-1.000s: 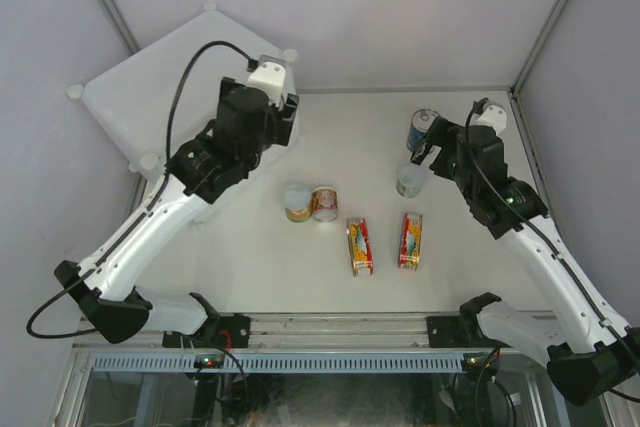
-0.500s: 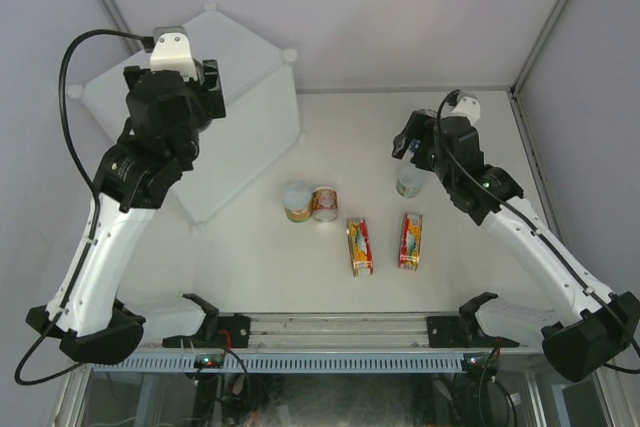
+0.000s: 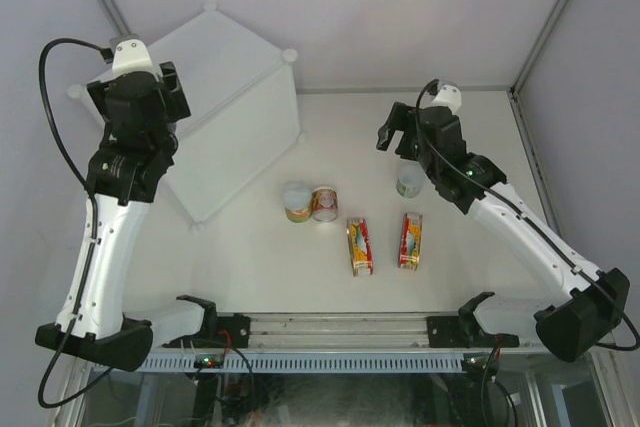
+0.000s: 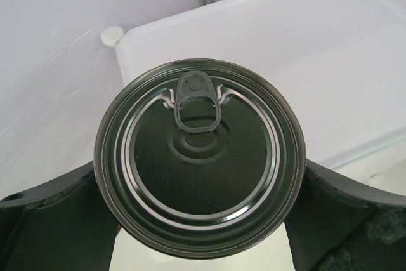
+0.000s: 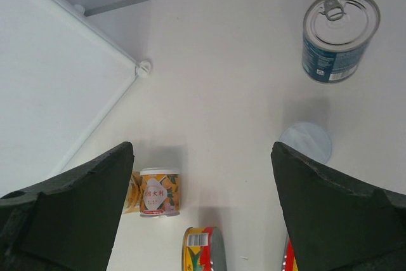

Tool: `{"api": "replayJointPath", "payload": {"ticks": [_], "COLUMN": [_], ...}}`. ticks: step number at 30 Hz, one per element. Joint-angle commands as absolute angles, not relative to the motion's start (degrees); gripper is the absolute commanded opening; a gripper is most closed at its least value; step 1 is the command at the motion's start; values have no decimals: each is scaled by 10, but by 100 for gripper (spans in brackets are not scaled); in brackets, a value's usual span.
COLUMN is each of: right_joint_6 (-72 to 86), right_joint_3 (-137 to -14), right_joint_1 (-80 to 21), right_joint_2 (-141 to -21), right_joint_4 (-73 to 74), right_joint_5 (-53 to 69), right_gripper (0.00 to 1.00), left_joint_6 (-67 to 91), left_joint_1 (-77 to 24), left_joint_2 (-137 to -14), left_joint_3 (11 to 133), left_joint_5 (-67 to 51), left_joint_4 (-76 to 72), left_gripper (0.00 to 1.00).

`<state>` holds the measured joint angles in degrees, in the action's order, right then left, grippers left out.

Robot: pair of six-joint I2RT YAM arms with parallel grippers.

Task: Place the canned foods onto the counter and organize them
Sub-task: Place the canned food on the counter.

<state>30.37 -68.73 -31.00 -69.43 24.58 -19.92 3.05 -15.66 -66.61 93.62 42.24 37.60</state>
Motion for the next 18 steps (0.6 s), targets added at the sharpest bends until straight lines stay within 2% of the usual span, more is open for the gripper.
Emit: {"api": "replayJointPath", "payload": {"ticks": [1,18], "right_joint_6": [288,286], "right_joint_3": [-729,-751], "right_joint_1": [-325,-318], "right_joint_2": [-714,-772], "right_joint_4": [212,196], "right_joint_5": [-214,-203], "right_gripper": [89,89], "left_joint_6": [65,96], "left_joint_1": [-107,-5], "left_joint_2": [-647,-755], "left_joint_3": [940,954], "left_joint_5": [398,340], "left_joint_4": [250,178], "left_gripper": [0,0]}}
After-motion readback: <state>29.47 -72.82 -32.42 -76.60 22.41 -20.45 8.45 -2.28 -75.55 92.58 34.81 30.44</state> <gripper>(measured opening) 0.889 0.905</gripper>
